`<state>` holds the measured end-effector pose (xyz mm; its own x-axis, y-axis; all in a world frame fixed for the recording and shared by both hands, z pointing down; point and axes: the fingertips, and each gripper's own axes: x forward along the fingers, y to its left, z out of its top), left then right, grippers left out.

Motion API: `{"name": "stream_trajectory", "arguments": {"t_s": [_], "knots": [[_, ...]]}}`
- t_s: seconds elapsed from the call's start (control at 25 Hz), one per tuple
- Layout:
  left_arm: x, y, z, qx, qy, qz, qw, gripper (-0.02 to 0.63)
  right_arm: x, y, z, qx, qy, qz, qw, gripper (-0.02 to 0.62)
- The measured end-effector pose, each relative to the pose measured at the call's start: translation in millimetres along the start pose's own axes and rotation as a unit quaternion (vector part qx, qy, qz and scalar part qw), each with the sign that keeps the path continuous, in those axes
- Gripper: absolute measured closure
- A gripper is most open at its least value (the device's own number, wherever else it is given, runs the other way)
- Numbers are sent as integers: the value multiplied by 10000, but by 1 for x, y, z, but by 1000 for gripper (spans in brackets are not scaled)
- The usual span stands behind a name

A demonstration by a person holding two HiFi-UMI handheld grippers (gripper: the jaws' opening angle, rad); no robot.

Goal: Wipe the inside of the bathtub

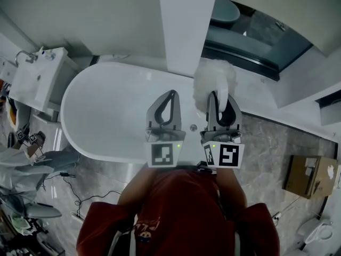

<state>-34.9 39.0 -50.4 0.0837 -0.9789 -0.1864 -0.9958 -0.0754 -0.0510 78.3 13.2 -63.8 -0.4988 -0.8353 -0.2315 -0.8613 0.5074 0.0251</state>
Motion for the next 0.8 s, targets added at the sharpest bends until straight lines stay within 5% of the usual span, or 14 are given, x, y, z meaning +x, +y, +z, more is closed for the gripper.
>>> {"name": "stream_trajectory", "arguments": {"t_s": [0.8], "knots": [[-4, -5, -1, 269, 82, 142, 9995, 591, 1, -11, -4, -38, 106, 48, 9999, 503]]}}
